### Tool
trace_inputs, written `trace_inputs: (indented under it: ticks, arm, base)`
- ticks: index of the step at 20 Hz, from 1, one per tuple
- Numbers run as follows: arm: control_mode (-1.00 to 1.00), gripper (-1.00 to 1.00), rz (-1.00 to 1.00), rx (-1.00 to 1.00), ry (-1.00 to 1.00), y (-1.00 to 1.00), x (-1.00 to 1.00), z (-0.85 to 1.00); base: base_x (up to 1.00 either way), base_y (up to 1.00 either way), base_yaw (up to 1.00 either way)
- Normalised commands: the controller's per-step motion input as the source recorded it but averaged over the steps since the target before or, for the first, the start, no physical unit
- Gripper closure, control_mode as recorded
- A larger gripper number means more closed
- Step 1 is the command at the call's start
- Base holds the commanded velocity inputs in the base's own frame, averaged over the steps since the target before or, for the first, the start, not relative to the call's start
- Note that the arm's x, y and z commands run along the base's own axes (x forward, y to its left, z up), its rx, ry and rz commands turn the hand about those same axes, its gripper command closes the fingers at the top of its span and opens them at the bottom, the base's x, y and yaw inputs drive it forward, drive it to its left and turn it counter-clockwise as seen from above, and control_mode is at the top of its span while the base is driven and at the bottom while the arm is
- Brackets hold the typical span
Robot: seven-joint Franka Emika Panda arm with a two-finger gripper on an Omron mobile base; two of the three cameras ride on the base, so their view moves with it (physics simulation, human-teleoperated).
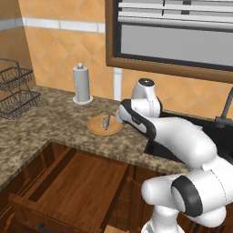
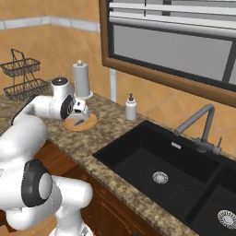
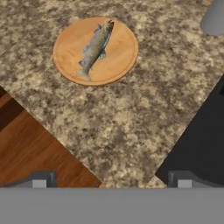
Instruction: Pick up the knife from the drawer and place it on the cutting board. Then place the meat from the plate to the cutting board.
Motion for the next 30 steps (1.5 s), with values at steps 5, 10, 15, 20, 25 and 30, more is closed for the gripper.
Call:
trace_inputs:
  ticks: [5, 10, 15, 20, 25, 30]
  arm:
    - [-1.0, -1.0, 0.0, 0.0, -0.13, 0.31, 0.46, -0.12]
    - [-1.0, -1.0, 0.0, 0.0, -0.05, 0.3, 0.24, -0.48]
    - [-1.0, -1.0, 0.0, 0.0, -0.02, 0.18, 0.47, -0.46]
    - [-1.0, -1.0, 0.0, 0.0, -0.02, 0.05, 0.52, -0.01]
    - [-1.0, -1.0, 0.0, 0.0, 0.04, 0.0, 0.52, 0.0]
    - [-1.0, -1.0, 0.0, 0.0, 0.02, 0.05, 0.4, -0.15]
  base:
    - [0.0, 0.0, 0.0]
    - [0.0, 0.0, 0.0]
    - [0.0, 0.0, 0.0]
    - [0.0, 0.0, 0.0]
    - [0.0, 0.0, 0.0]
    - [0.0, 0.0, 0.0]
